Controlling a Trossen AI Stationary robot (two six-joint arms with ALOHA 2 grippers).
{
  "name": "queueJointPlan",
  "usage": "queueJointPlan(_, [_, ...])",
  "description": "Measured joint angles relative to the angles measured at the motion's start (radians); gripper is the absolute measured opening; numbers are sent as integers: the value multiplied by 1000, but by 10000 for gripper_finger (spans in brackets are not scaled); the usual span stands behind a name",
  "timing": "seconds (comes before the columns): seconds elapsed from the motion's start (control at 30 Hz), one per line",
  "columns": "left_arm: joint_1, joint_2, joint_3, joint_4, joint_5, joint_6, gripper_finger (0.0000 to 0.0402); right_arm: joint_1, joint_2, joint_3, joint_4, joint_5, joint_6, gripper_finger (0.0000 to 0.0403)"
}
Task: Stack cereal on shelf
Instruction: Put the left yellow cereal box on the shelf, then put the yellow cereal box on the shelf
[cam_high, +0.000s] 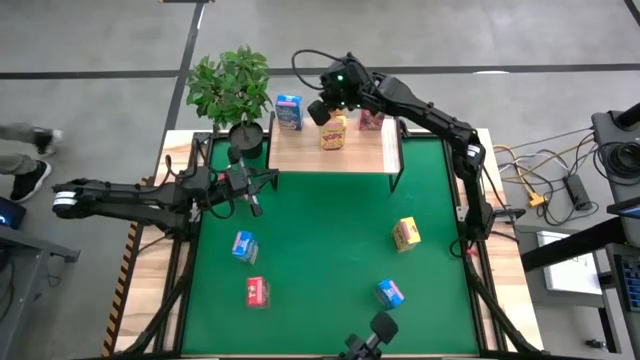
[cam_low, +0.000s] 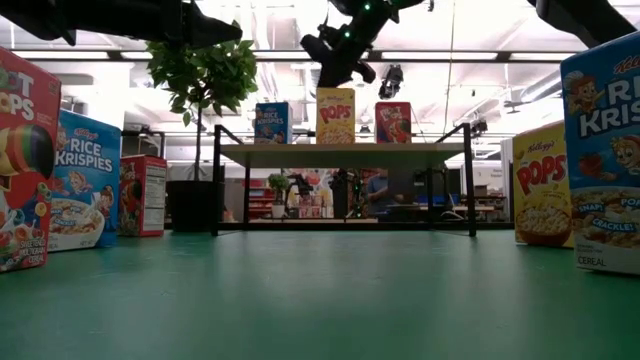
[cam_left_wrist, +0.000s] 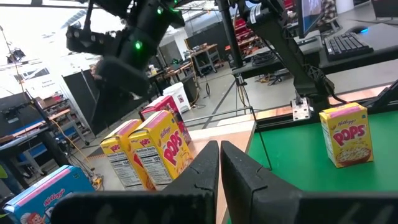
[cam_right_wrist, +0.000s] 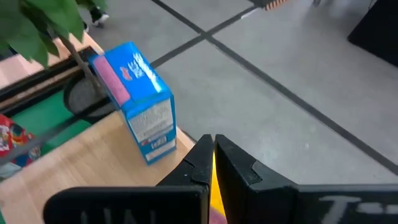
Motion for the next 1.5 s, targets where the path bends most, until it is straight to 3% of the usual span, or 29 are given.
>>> queueJointPlan(0.2, [0,0,0,0,0,-3,0,4,-10,105,-103,1,-57,9])
queueJointPlan(0.4, [0,0,0,0,0,-22,0,5,-44,102,-200,3,-80,9])
queueJointPlan(0.53, [0,0,0,0,0,-37,0,-5,-53,99,-309,94,-110,9])
queueJointPlan(0.93, [-11,0,0,0,0,-120,0,125,-190,73,-268,69,-219,9])
queueJointPlan(1.27, [-73,0,0,-42,0,-197,0,320,-271,-133,-232,69,-222,9])
queueJointPlan(1.5, [-152,-26,0,-46,0,-208,0,489,-412,-377,-113,71,-129,9])
